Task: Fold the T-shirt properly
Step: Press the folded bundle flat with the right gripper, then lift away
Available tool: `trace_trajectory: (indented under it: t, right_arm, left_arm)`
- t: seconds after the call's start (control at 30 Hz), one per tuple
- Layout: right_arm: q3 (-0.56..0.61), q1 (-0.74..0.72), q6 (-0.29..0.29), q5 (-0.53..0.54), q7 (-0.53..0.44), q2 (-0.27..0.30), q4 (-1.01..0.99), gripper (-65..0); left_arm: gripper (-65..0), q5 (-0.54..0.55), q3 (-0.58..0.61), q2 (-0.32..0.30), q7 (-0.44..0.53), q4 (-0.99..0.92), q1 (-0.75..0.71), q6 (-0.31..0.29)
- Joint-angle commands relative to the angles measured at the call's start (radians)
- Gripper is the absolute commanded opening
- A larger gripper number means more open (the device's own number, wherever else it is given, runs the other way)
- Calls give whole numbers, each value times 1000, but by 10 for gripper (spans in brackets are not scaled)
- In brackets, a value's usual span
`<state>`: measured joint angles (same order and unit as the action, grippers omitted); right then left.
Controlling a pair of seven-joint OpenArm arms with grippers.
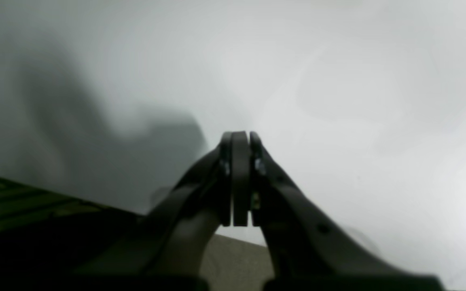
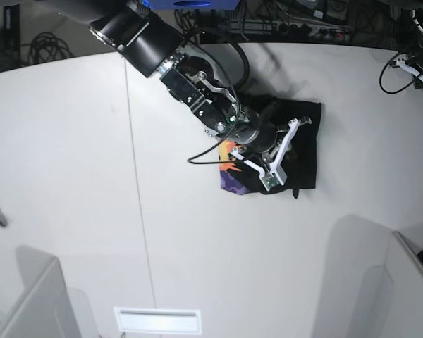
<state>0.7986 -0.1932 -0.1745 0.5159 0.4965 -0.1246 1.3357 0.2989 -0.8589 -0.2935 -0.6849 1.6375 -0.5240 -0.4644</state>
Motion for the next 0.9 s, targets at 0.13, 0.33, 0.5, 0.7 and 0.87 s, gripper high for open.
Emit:
trace_trajectory:
  t: [0.13, 0.33, 0.5, 0.7, 0.87]
  right_arm:
    - [2, -19, 8, 3, -25, -17, 24, -327]
    - [3, -30, 8, 76, -35, -24, 15, -212]
    - [120, -105, 8, 198, -101, -24, -32, -212]
    - [299, -208, 8, 313, -141, -25, -35, -212]
    - [374, -294, 10, 404, -131, -16, 112, -212]
  left_arm:
    - [-650, 4, -7, 4, 18, 11, 2, -3]
    - [-650, 6, -7, 9, 18, 11, 3, -3]
    - [-650, 6, -7, 9, 18, 11, 2, -3]
    - [-650, 6, -7, 9, 18, 11, 3, -3]
    - [-650, 6, -7, 9, 18, 11, 5, -3]
